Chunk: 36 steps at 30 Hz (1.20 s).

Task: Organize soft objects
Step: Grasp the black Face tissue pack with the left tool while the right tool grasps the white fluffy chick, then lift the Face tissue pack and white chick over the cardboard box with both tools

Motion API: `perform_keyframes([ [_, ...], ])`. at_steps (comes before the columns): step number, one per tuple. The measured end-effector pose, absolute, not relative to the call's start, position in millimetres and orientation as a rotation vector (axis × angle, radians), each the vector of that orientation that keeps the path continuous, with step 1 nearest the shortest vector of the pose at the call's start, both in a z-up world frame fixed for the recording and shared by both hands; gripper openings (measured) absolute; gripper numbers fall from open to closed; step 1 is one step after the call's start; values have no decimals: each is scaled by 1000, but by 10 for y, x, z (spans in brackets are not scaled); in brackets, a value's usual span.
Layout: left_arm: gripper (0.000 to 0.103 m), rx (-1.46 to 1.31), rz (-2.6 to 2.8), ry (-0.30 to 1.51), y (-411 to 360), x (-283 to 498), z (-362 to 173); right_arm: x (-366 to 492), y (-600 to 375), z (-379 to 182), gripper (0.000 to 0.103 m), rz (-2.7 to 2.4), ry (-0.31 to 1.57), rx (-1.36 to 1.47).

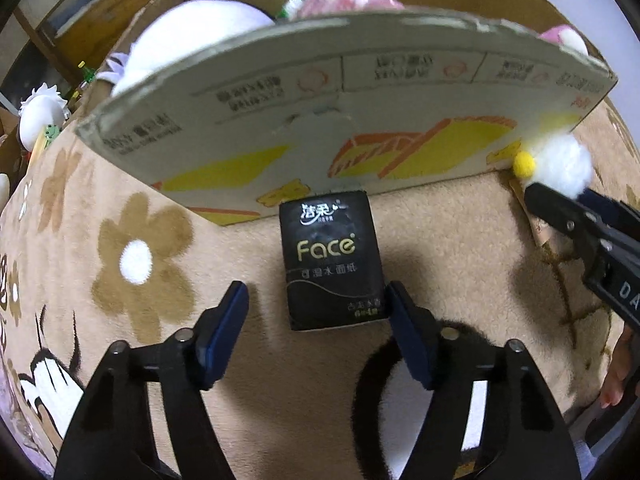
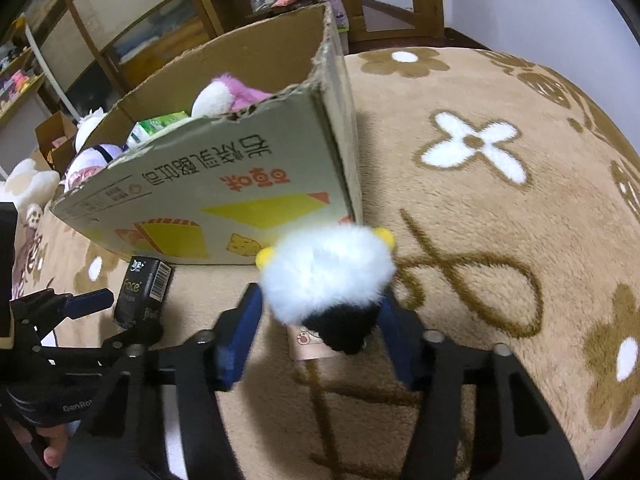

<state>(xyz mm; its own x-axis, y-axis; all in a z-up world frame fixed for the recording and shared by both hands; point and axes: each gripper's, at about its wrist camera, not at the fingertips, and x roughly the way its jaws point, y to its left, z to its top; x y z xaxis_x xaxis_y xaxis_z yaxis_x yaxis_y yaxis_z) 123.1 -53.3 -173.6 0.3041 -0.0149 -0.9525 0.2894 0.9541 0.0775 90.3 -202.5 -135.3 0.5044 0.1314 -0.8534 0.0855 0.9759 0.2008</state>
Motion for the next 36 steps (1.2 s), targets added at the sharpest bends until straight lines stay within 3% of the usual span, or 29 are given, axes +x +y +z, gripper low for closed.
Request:
perform_keyframes([
  [1, 67, 251, -205, 1251, -536, 1231, -1747, 912, -2013, -1362, 55, 30, 1047, 222],
  [4, 61, 235, -214, 1253, -534, 1246, -1756, 932, -2000, -1385, 39, 30, 1059, 205],
  [9, 48, 234, -226, 1244, -532, 1242, -1735, 911, -2000, -1363, 35, 30, 1052, 199],
  [36, 46, 228, -211, 1036, -328, 850, -1010, 470, -1973, -701, 33, 50, 883, 235],
])
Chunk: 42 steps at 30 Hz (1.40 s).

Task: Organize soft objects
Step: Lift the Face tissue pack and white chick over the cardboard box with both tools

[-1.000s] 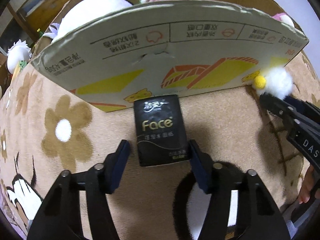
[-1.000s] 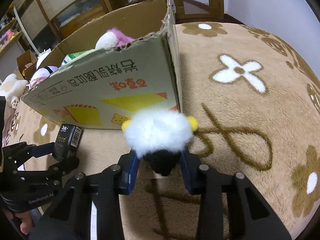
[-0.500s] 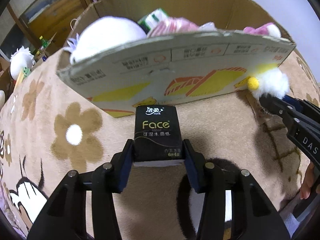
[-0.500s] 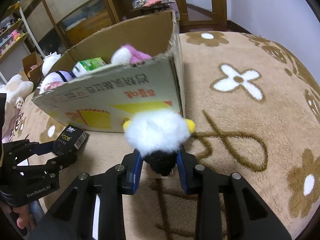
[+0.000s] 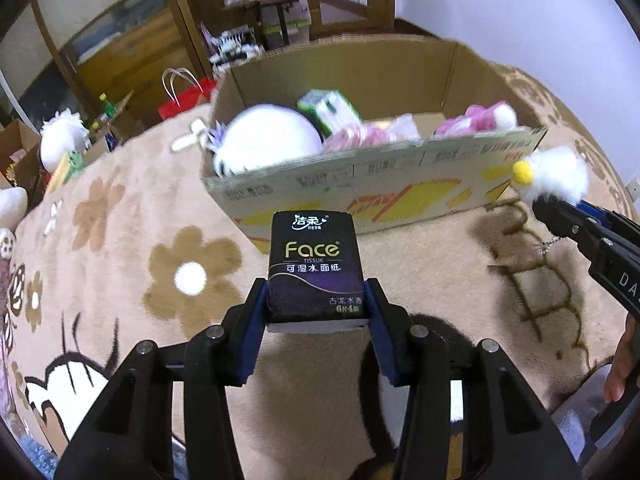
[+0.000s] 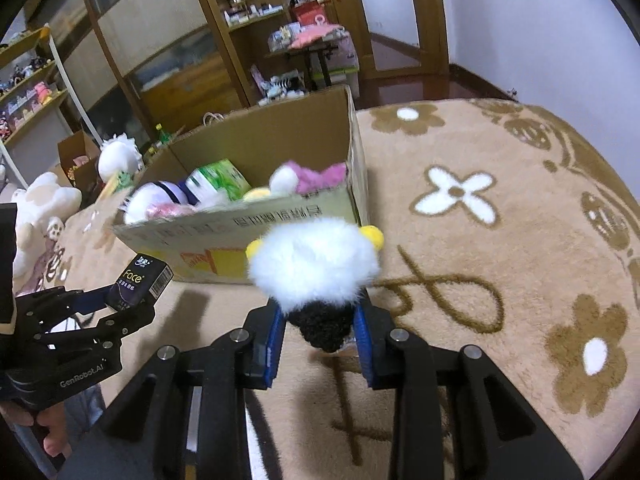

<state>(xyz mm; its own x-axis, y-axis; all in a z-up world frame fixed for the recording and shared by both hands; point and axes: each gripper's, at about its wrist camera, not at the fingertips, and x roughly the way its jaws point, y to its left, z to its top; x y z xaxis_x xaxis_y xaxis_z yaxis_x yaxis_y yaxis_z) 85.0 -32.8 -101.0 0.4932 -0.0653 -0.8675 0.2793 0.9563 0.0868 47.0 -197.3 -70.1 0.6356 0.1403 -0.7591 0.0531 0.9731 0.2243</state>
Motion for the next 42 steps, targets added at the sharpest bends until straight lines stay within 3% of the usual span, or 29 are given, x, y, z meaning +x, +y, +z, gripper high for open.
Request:
perform_keyframes([
  [11, 46, 224, -178, 727, -298, 486, -261, 337, -2070, -114, 33, 66, 698, 256],
  [27, 46, 189, -191, 489, -235, 477, 414, 174, -1843, 664, 33, 129, 489, 180],
  [42, 46, 205, -194, 451, -362, 775, 562, 372, -1864, 933, 33, 87, 436, 135],
])
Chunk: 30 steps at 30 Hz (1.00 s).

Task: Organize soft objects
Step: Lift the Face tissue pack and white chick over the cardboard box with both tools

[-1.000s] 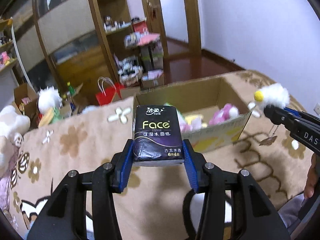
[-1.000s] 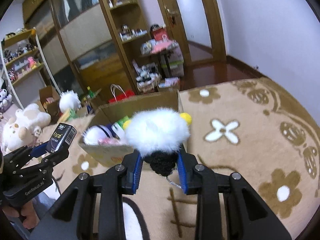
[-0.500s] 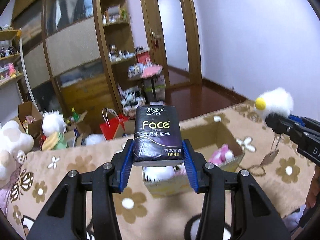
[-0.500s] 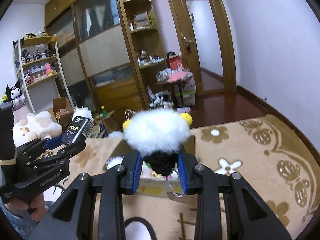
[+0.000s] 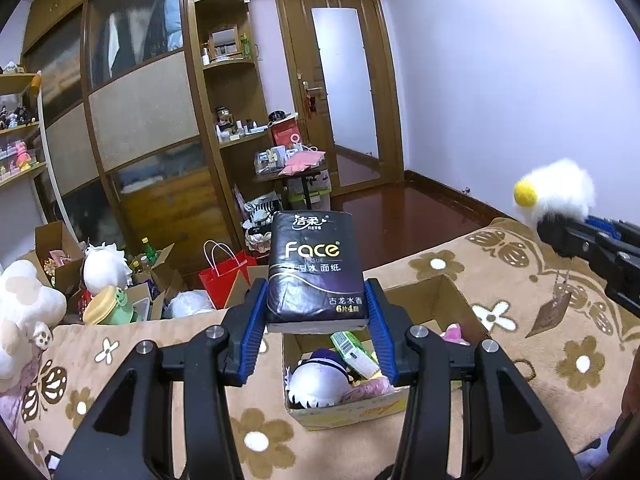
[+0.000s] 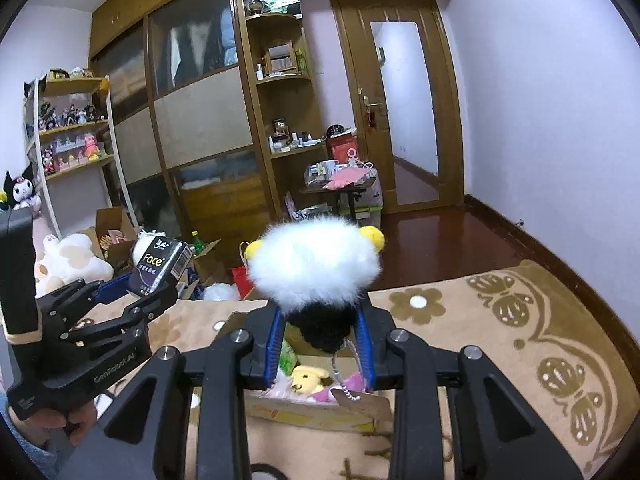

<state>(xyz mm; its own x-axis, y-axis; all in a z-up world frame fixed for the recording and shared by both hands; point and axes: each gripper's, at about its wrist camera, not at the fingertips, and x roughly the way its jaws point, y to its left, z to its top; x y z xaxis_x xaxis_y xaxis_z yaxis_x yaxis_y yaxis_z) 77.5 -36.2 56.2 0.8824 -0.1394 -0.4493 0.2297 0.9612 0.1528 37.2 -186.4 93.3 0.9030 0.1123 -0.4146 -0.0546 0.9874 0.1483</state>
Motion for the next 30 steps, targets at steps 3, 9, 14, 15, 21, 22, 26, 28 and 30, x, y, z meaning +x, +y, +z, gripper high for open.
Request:
perform_keyframes([
  [3, 46, 208, -189, 454, -384, 853, 534, 467, -1854, 916, 33, 85, 434, 134],
  [9, 46, 228, -186, 476, -472, 1030, 414, 687, -1805, 836, 33, 85, 437, 103],
  [14, 46, 231, -196, 518, -524, 1182, 260, 855, -1778, 658, 33, 97, 479, 96],
  [15, 46, 232, -197, 523, -533, 1210, 233, 896, -1774, 604, 33, 96, 491, 94],
  [21, 46, 223, -207, 579, -533, 1386, 48, 1057, -1765, 360, 33, 102, 554, 107],
  [22, 46, 221, -211, 592, -522, 1414, 15, 1078, -1774, 323, 33, 107, 562, 118],
  [26, 46, 212, -219, 640, -488, 1518, -124, 1157, -1780, 170, 33, 111, 599, 132],
  [28, 46, 202, -224, 660, -462, 1567, -168, 1176, -1758, 108, 33, 114, 611, 128],
  [30, 46, 198, -232, 686, -450, 1606, -232, 1205, -1721, 34, 34, 118, 630, 115],
])
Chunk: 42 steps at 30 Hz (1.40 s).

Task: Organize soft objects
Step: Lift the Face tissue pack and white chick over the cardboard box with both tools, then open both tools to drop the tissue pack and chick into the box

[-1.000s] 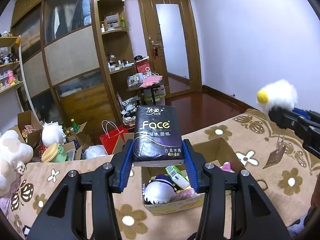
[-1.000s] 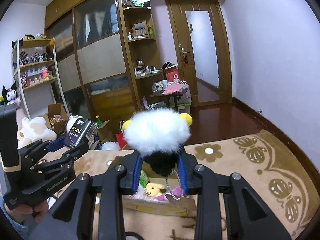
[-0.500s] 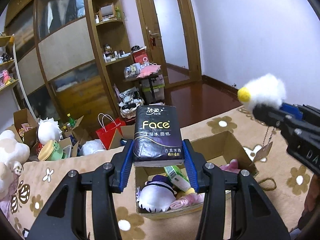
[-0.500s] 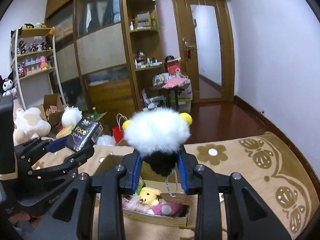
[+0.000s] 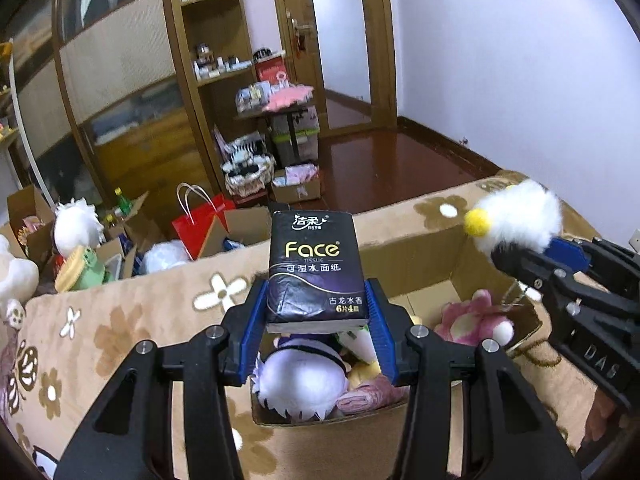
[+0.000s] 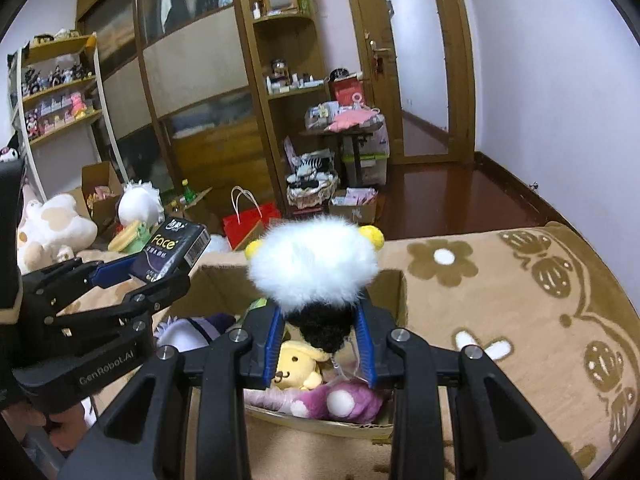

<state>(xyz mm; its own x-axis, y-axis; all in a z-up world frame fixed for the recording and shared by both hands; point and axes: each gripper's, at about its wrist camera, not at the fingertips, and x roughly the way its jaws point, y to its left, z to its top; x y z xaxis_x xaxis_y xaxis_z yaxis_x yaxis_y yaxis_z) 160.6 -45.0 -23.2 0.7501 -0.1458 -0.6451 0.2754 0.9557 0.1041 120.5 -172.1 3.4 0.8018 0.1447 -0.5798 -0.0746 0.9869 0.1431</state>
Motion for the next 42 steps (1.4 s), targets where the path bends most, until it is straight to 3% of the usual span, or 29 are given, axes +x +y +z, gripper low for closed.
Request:
perform_keyframes([
  [9, 47, 190, -258, 796, -457, 1738, -525, 1309, -1602, -202, 34, 137, 704, 89],
  [22, 47, 225, -242, 821, -473, 1734, -638, 1323, -1634, -388, 37, 115, 769, 94],
  [27, 52, 247, -231, 802, -451, 1669, -600, 1290, -1606, -358, 39, 124, 765, 92],
  [34, 59, 255, -213, 784, -386, 1544, -494, 1165, -1529, -221, 56, 129, 731, 74],
  [36, 69, 258, -205, 777, -359, 1496, -458, 1120, -1514, -172, 59, 127, 725, 71],
  [42, 73, 240, -206, 771, -285, 1337, -312, 974, -1523, -11, 68, 113, 708, 76],
])
